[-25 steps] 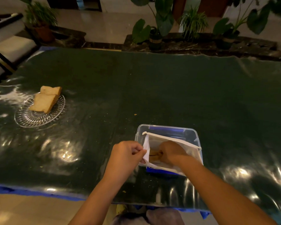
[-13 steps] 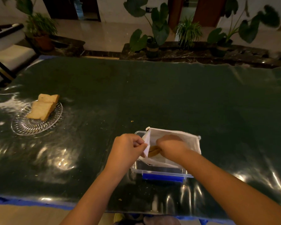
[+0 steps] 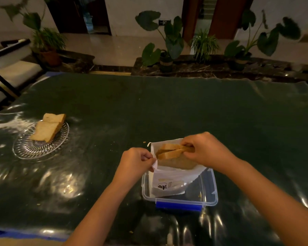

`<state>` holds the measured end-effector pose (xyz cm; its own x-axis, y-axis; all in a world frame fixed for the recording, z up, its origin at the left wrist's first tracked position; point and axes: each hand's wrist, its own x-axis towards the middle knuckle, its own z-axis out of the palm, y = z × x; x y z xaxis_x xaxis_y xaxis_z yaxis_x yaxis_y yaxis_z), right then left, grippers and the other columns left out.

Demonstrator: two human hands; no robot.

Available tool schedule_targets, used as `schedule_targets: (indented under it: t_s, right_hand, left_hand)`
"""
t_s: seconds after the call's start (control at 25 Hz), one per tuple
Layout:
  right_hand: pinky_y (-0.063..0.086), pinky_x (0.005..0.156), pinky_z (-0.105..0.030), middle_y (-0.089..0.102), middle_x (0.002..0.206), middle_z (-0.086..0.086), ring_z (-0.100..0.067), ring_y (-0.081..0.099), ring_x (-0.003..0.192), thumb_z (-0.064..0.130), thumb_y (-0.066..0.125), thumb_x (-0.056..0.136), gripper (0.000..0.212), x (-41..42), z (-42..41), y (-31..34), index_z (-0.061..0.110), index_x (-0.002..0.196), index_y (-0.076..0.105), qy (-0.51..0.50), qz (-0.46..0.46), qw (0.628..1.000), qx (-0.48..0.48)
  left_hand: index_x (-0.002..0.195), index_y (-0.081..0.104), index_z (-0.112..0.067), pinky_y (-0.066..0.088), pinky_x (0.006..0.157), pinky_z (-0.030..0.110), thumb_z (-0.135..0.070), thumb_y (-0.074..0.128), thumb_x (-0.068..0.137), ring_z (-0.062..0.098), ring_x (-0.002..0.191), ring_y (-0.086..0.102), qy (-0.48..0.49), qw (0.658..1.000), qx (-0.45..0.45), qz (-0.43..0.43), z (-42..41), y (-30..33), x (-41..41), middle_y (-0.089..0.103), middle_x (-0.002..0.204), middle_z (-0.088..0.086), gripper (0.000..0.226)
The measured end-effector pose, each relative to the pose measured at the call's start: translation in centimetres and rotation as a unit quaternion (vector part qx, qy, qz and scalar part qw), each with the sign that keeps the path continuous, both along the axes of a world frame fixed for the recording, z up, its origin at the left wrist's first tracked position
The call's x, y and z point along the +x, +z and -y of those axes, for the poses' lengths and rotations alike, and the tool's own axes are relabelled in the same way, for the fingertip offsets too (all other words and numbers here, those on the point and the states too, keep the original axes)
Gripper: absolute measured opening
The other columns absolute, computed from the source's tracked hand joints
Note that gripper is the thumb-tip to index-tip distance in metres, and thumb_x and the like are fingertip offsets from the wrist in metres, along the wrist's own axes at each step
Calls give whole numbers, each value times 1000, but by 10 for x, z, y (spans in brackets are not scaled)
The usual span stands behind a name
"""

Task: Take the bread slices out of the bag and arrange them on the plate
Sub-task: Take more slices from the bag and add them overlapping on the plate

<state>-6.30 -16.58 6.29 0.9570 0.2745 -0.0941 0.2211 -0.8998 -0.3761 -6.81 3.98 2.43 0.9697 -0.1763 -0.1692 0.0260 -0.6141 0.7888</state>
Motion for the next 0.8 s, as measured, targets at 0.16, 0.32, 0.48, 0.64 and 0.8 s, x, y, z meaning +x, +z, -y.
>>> schedule_targets:
  t_s: [0.16, 0.32, 0.48, 0.64, 0.8]
  right_hand:
    - [56, 69, -30, 70, 82, 5, -8, 62, 74, 21, 64, 79, 14, 6, 7, 19, 24, 92, 69, -17, 24, 998, 47]
    - [55, 70, -27, 70, 84, 6, -6, 62, 76, 21, 63, 80, 16, 8, 5, 26, 24, 95, 69, -9, 19, 998, 51]
    - [52, 66, -19, 68, 82, 10, -3, 61, 75, 21, 65, 79, 16, 12, 9, 49, 25, 95, 69, 24, 31, 998, 57]
    - [52, 66, -15, 66, 82, 16, 2, 61, 78, 20, 67, 77, 18, 17, 17, 73, 29, 93, 69, 40, 64, 994, 82]
    - [52, 72, -10, 68, 85, 16, 6, 61, 84, 19, 71, 74, 20, 25, 31, 81, 31, 90, 69, 32, 67, 982, 176]
  left_hand:
    - [75, 67, -30, 47, 59, 13, -22, 68, 79, -8, 62, 64, -45, 999, 16, 9, -6, 8, 17, 69, 69, -10, 9]
    - [86, 63, -39, 49, 61, 14, -41, 71, 71, -6, 71, 63, -7, 994, 12, 112, -16, 18, 25, 67, 77, -17, 17]
    - [130, 29, -52, 39, 95, 22, -45, 74, 64, -4, 119, 42, -139, 981, 8, 135, -1, 32, 34, 44, 132, -18, 81]
    - [107, 57, -44, 49, 82, 16, -18, 71, 74, -1, 99, 60, -186, 963, -89, 172, 18, 43, 45, 66, 106, -12, 44]
    - [93, 65, -38, 54, 76, 22, -16, 69, 77, 3, 90, 64, -130, 962, -164, 178, 29, 53, 52, 70, 92, -10, 27]
